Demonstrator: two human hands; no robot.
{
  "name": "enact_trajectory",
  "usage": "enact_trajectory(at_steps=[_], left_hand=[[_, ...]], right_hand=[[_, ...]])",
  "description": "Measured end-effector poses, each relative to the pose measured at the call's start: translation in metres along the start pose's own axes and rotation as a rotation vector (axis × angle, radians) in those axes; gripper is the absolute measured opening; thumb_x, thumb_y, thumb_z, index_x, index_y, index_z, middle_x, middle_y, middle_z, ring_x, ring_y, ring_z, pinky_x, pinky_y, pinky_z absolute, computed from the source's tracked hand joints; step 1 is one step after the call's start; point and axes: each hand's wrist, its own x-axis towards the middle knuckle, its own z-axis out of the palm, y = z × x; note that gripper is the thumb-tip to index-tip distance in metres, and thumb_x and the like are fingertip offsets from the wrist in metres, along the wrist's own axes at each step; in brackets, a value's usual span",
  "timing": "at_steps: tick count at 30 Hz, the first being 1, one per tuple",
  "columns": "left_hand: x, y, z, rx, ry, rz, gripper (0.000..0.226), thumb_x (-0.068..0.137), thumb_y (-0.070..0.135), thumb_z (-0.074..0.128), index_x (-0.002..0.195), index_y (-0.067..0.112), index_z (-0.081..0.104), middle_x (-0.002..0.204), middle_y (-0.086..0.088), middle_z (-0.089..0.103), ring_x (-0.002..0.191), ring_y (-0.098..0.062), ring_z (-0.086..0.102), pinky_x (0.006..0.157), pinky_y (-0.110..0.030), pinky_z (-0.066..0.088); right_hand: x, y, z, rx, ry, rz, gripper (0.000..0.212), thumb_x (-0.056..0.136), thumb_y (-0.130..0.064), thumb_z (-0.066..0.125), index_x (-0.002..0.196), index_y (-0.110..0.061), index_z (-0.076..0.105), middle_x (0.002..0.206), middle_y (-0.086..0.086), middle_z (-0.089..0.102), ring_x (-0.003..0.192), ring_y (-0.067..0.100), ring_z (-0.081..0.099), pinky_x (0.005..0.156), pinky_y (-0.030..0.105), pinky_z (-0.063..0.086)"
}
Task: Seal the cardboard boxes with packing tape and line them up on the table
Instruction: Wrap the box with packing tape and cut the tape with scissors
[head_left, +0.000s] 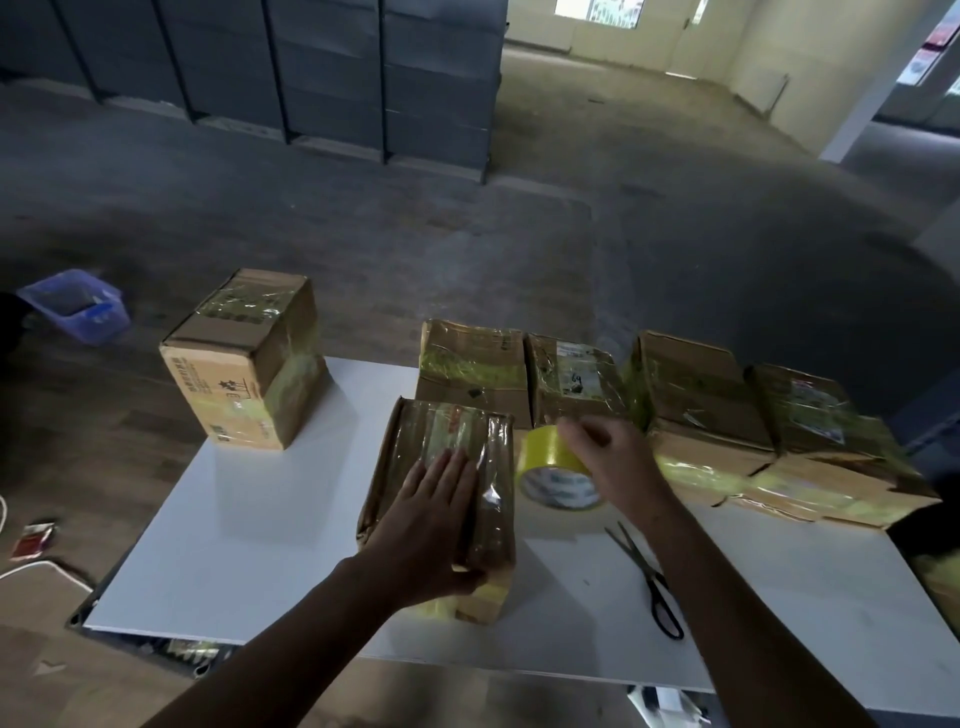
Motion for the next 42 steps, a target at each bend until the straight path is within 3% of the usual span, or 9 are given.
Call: enact_trajectory(at_steps=[2,6,9,16,21,24,28,36,42], left_hand=[[0.001,-0.001,0.001,0.006,0.021,-0.001,0.115,0.064,0.08,0.045,0.145,-0.001,0.032,0.149,-0.023,0.036,0.139,-0.037,0.03,0.102,-0.056,0.042],[0.006,0.007,0.003,0.018,-0.017,0.024,0.118,0.07,0.069,0.064,0.153,0.023,-0.007,0.157,-0.025,0.001,0.144,-0.041,-0.004,0.115,-0.062,0.012],[0.008,0.011,-0.005,0.049,-0.054,0.028,0.116,0.073,0.065,0.066,0.15,0.031,-0.014,0.158,-0.027,-0.003,0.145,-0.045,-0.006,0.115,-0.06,0.004],[0.012,0.04,-0.027,0.188,-0.047,0.037,0.1,0.081,0.051,0.064,0.152,0.006,0.01,0.158,-0.018,0.005,0.14,-0.037,0.019,0.107,-0.051,0.034],[0.026,0.055,-0.035,0.181,-0.12,0.019,0.091,0.078,0.035,0.073,0.149,0.019,0.018,0.145,-0.026,0.027,0.125,-0.041,0.039,0.084,-0.044,0.054],[0.032,0.053,-0.046,0.188,-0.182,0.05,0.076,0.075,0.041,0.076,0.138,0.019,0.042,0.137,-0.02,0.037,0.121,-0.036,0.043,0.084,-0.044,0.055],[0.025,0.044,-0.06,0.169,-0.156,0.106,0.075,0.075,0.049,0.073,0.136,0.018,0.043,0.134,-0.017,0.04,0.118,-0.032,0.045,0.084,-0.042,0.055],[-0.014,-0.002,-0.037,-0.234,0.16,0.112,0.086,0.063,0.074,0.064,0.133,0.027,0.045,0.14,-0.01,0.041,0.1,-0.027,0.064,0.07,-0.026,0.055],[-0.03,-0.028,-0.012,-0.396,0.209,0.038,0.08,0.063,0.075,0.064,0.128,0.036,0.042,0.157,0.004,0.016,0.102,-0.022,0.064,0.067,-0.018,0.053]], right_hand=[[-0.004,0.013,-0.018,-0.064,0.002,0.022,0.036,0.095,-0.025,0.057,0.065,-0.005,0.058,0.053,0.006,0.047,0.051,0.016,0.045,0.047,0.017,0.036],[-0.011,0.044,-0.016,-0.152,0.003,0.07,0.038,0.093,-0.025,0.059,0.058,-0.013,0.05,0.049,-0.001,0.04,0.046,0.015,0.043,0.046,0.025,0.034],[-0.01,0.062,0.0,-0.189,0.012,0.042,0.047,0.093,-0.023,0.06,0.051,-0.022,0.039,0.046,-0.006,0.032,0.045,0.011,0.032,0.049,0.028,0.03],[-0.011,0.08,0.028,-0.173,-0.088,0.139,0.042,0.096,-0.037,0.05,0.06,-0.015,0.052,0.056,0.0,0.046,0.054,0.013,0.044,0.057,0.03,0.035],[-0.01,0.076,0.037,-0.256,-0.129,0.188,0.045,0.098,-0.047,0.038,0.083,-0.014,0.065,0.079,0.007,0.065,0.077,0.02,0.062,0.071,0.039,0.049],[-0.014,0.075,0.036,-0.24,-0.145,0.195,0.043,0.1,-0.045,0.036,0.078,-0.018,0.061,0.075,0.005,0.063,0.071,0.019,0.063,0.067,0.034,0.048],[-0.018,0.071,0.036,-0.23,-0.126,0.164,0.042,0.1,-0.044,0.036,0.07,-0.022,0.057,0.069,0.002,0.059,0.068,0.018,0.06,0.064,0.033,0.046],[-0.013,0.029,0.034,-0.034,0.136,-0.127,0.045,0.096,-0.02,0.052,0.054,-0.022,0.038,0.046,-0.009,0.033,0.044,0.004,0.028,0.047,0.025,0.024],[-0.011,0.009,0.05,0.023,0.053,-0.117,0.041,0.097,-0.02,0.054,0.057,-0.025,0.044,0.046,-0.012,0.04,0.045,0.003,0.033,0.047,0.019,0.026]])
